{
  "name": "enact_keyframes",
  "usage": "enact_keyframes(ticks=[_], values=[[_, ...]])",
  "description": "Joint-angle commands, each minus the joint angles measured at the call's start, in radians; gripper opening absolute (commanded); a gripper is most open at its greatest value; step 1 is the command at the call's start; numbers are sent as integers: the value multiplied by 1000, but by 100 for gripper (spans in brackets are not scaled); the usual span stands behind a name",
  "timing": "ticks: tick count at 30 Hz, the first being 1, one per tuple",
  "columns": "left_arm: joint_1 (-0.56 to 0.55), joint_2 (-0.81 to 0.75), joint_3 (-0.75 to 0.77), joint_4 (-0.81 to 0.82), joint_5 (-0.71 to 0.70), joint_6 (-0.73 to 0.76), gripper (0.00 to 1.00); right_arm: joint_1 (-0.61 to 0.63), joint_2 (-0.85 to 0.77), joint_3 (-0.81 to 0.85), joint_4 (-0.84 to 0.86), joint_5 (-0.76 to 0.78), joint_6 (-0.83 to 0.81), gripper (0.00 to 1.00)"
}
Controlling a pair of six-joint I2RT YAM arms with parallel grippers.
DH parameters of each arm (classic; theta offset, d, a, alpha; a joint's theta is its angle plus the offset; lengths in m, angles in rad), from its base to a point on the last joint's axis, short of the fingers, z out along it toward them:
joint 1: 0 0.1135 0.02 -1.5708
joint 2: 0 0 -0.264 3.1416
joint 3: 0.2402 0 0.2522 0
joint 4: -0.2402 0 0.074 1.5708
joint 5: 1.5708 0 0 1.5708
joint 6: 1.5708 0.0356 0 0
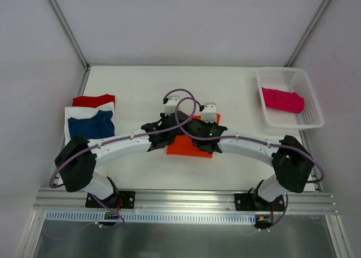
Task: Fold and stack the t-shirts
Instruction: Fold the tshirt
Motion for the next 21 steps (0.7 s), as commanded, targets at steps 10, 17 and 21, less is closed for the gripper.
enact_keyframes(ticks=[10, 17, 21], values=[[143, 255, 110, 62, 80, 191, 0, -195, 182, 213, 183, -79, -238, 0], [188, 326, 142, 85, 102, 199, 0, -267, 251, 301, 221, -122, -288, 0], [212, 370, 172, 98, 93, 185, 13, -293, 340, 376, 258, -124, -313, 9]])
